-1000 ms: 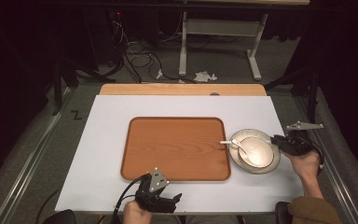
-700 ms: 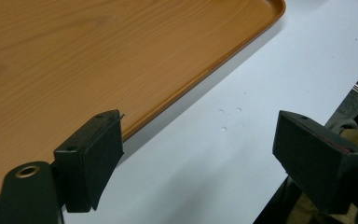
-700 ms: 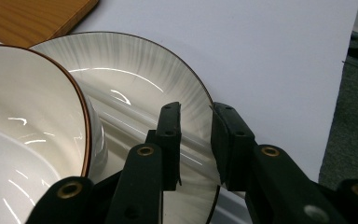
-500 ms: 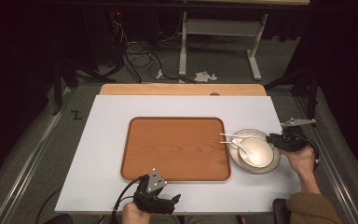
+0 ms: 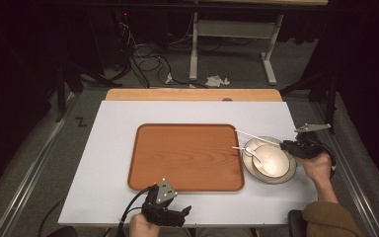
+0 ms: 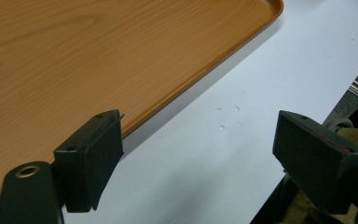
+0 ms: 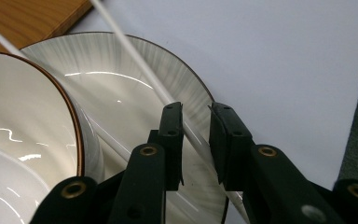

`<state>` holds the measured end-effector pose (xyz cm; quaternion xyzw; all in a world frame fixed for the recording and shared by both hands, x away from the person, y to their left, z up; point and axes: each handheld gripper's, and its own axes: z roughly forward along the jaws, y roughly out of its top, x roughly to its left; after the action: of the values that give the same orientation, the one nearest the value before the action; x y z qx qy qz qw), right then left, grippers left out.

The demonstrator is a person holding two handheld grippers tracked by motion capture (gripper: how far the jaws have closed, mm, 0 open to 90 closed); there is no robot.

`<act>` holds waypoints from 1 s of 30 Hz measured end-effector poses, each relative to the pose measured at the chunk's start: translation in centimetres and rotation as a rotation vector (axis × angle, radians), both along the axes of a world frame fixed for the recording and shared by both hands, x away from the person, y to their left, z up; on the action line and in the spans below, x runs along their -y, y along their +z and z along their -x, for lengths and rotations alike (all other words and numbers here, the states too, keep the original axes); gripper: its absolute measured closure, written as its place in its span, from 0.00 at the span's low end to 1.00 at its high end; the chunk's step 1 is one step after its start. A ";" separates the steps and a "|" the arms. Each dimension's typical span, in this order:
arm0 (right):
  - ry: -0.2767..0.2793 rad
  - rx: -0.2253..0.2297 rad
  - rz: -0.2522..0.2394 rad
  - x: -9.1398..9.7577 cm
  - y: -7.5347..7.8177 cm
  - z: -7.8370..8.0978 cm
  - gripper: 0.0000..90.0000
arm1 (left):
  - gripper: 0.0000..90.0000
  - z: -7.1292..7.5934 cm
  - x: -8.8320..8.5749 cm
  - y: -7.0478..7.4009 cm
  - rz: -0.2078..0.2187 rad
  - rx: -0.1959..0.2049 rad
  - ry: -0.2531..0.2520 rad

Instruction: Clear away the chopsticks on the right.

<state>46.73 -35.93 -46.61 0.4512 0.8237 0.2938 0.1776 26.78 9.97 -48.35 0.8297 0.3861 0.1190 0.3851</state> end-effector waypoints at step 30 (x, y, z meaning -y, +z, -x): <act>0.005 0.098 0.014 -1.0 0.8 2.0 0.94 | 0.18 -0.5 0.7 -0.1 -0.017 -0.001 -0.043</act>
<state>44.76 -34.89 -45.79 0.4328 0.8173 0.3104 0.2201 27.24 9.30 -48.50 0.8411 0.3675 0.1136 0.3802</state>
